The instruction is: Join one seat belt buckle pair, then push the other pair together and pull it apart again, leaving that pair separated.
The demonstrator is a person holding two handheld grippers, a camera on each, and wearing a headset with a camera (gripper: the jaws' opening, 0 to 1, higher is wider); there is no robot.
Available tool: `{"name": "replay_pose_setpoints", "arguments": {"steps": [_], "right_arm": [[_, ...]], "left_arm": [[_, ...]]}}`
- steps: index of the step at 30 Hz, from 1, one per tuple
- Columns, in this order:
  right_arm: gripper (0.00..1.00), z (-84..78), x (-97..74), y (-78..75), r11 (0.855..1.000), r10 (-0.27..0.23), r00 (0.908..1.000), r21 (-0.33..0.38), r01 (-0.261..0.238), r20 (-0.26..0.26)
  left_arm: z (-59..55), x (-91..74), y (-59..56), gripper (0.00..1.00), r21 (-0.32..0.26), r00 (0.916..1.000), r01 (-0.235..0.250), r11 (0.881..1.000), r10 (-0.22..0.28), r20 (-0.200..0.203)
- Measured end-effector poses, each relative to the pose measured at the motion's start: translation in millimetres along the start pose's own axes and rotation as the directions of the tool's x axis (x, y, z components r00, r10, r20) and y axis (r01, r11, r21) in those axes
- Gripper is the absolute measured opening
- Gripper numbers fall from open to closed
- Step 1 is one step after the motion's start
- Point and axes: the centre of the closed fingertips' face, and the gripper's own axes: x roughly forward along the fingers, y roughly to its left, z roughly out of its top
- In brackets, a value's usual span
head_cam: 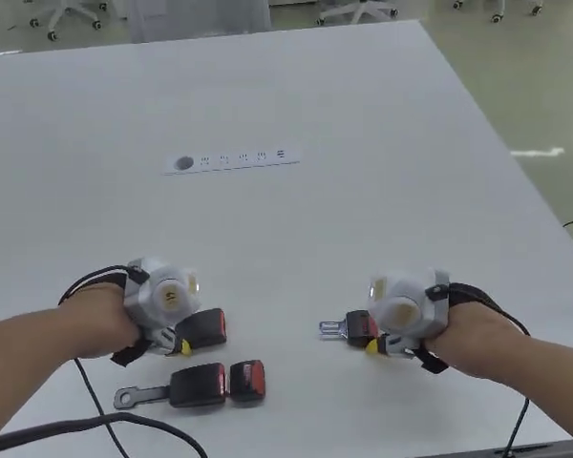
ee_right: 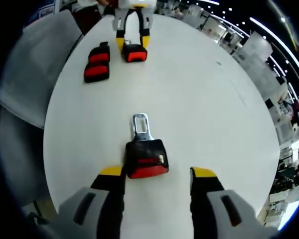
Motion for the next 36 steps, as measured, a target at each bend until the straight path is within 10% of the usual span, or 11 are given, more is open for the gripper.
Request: {"name": "replay_pose_setpoints", "arguments": {"steps": [5,10,22,36], "right_arm": [[0.58,2.8,-17.2,1.7,0.996,-0.028,0.9989,0.088,0.024,0.039],[0.66,4.3,-36.9,15.2,0.983,-0.06,0.9944,0.18,0.043,0.087],[0.79,21.4,-83.5,61.5,0.937,-0.125,0.967,0.346,0.042,0.222],[1.0,28.4,-110.7,67.3,0.921,-0.166,0.9499,0.385,0.053,0.265]], "left_arm": [[-9.9,-10.7,-3.1,0.56,-0.001,0.9994,-0.034,0.999,0.034,0.006],[-18.3,-35.5,-2.3,0.61,-0.136,0.9883,-0.116,0.984,0.128,0.084],[-52.1,-99.7,-45.9,0.84,-0.499,0.9145,-0.186,0.847,0.335,0.227],[-76.4,-139.7,-87.2,1.0,-0.619,0.8649,-0.188,0.763,0.427,0.264]]}}
